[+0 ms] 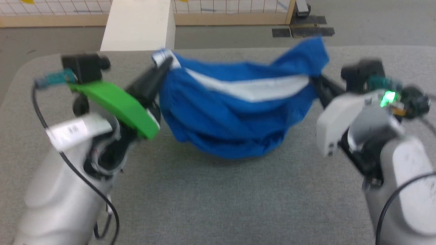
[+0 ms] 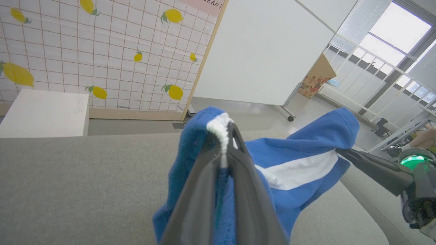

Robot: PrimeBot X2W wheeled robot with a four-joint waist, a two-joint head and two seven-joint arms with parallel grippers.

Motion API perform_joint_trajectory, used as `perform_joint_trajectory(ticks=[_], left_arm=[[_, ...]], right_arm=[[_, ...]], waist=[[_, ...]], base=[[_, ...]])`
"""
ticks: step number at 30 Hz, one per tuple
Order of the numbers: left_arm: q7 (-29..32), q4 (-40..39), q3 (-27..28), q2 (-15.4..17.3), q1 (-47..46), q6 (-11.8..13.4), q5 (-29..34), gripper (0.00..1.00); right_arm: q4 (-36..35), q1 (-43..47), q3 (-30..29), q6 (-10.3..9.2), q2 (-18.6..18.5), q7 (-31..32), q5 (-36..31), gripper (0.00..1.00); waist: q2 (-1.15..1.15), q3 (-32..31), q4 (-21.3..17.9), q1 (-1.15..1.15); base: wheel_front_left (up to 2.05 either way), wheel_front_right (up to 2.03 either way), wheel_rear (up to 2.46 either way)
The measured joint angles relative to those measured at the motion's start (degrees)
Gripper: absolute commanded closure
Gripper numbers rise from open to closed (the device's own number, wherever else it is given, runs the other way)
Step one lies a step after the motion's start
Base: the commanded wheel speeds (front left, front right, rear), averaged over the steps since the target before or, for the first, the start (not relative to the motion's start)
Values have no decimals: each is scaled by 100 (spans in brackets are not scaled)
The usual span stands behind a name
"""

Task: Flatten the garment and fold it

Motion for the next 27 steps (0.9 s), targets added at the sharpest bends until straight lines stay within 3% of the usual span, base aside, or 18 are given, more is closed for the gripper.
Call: perform_joint_trajectory(ticks=[8,17,22,27], left_arm=[[-81,1071,386,-99,-1714,-71,-10,100],[-1073,2104,876,-250,-3382,-99,264,100],[-1484,2430,890,-293,-3719,-285,315,100],[-1521,2627,388,-208,-3288,-412,450,100]], right_arm=[[1240,-2176,56,1,-272,-18,156,100],[2524,-4161,-212,2,-38,-1232,-270,100],[3002,-4513,-305,2,60,-1780,-392,100],[3321,-4140,-76,1,62,-1994,-196,100]], waist=[[0,498,-96,0],[0,1194,-217,1],[0,1475,-247,1],[0,1528,-226,1]], base=[[0,0,0],[0,0,0],[0,0,0],[0,0,0]])
